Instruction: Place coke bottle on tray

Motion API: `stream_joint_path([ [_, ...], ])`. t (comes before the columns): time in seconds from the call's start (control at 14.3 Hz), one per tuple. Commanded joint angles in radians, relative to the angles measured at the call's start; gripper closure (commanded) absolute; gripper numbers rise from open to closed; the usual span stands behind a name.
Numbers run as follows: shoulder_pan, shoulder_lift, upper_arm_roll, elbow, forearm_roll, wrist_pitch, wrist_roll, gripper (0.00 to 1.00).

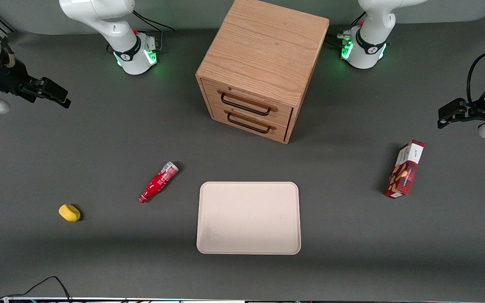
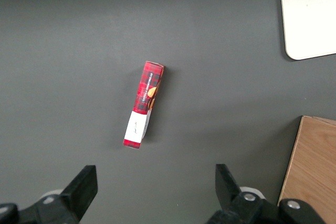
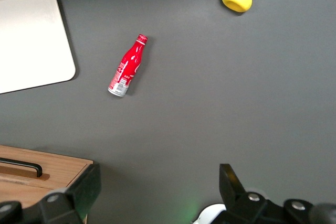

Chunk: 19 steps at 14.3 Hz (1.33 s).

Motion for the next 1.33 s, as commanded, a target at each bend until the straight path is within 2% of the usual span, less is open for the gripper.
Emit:
stream_joint_path([
  [0.0, 0.002, 0.013, -0.014, 0.028, 0.024, -0.027, -0.023, 0.00],
  [0.91, 0.003, 0.018, -0.017, 0.022, 0.024, -0.033, -0.035, 0.00],
  [1.26, 0.011, 0.117, -0.002, 0.153, 0.038, -0.030, 0.031, 0.00],
])
